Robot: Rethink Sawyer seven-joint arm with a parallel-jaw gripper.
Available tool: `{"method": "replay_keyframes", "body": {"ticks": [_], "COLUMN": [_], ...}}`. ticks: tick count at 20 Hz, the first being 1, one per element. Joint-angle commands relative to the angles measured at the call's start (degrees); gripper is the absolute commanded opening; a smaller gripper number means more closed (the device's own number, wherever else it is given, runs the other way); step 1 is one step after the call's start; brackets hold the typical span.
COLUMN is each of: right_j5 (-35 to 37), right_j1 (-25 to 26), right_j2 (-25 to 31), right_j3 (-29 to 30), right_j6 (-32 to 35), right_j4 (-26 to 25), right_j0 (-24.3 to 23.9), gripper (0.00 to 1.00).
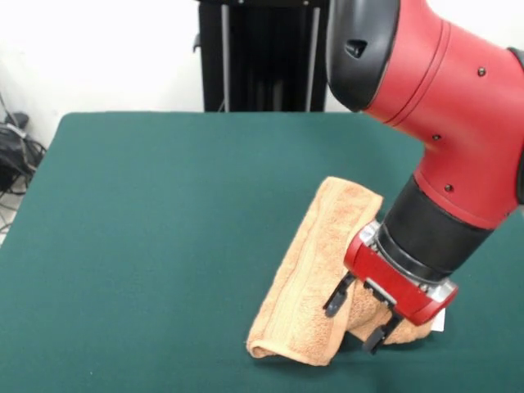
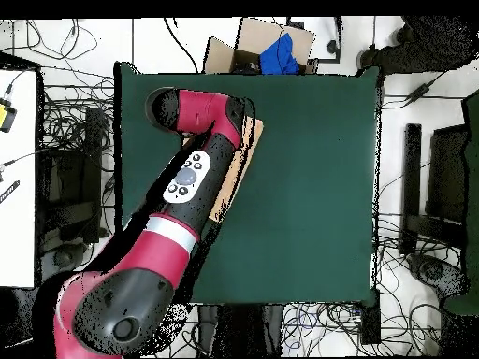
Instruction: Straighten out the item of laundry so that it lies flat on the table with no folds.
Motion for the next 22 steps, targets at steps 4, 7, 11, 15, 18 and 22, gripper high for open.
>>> {"method": "replay_keyframes", "body": {"ticks": [4, 7, 11, 15, 18, 22], "right_j5": [7.1, 2.2, 4.3, 1.3, -2.8, -3.2], "right_j1": [-5.8, -3.8, -4.3, -3.1, -3.0, -3.4], "right_j2": [12.8, 6.2, 10.6, 6.1, 3.3, 4.5], "right_j3": [3.2, 3.2, 5.6, 3.7, 2.3, 2.8], "right_j6": [-8.8, 4.8, 9.7, 7.0, 2.2, 2.4], "right_j4": [-3.5, -2.5, 2.0, -2.6, -6.8, -7.8], "right_j0": [-3.4, 0.0, -0.1, 0.0, -0.9, -1.3], "gripper": [1.0, 1.0, 1.0, 1.0, 1.0, 1.0]}}
